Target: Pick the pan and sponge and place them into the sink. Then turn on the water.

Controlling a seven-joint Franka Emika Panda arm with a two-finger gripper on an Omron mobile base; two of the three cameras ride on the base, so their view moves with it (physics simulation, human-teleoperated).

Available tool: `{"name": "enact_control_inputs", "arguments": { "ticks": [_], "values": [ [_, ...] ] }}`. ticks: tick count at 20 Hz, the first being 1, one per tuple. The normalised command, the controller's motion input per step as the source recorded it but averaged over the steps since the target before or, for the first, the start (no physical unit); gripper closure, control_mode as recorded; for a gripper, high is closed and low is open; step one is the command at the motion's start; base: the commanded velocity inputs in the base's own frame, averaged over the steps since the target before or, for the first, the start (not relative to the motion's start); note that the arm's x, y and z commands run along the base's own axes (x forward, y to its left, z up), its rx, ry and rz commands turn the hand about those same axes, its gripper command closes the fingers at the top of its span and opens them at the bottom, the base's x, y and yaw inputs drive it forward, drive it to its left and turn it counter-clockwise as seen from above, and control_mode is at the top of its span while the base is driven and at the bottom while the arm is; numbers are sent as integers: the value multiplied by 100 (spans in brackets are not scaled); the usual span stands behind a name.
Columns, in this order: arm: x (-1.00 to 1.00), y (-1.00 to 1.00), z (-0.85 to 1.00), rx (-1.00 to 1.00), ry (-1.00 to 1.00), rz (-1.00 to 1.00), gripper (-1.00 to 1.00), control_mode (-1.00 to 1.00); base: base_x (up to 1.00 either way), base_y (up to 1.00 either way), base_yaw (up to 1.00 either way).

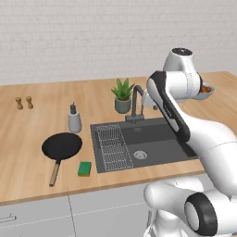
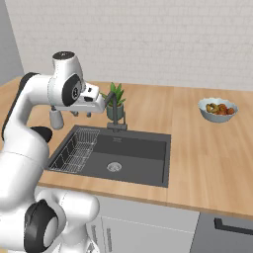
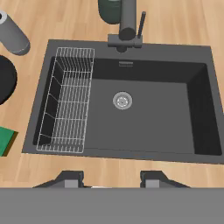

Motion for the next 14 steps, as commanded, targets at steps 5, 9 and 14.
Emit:
{"name": "enact_control_inputs", "arguments": {
  "ticks": [5, 9, 14],
  "values": [
    [-38, 14, -7, 0, -3, 1, -100, -100, 0, 0, 0],
    [-56, 59, -18, 0, -5, 0, -100, -100, 0, 0, 0],
    [-30, 85, -16, 0, 0, 0, -100, -100, 0, 0, 0]
  ]
}}
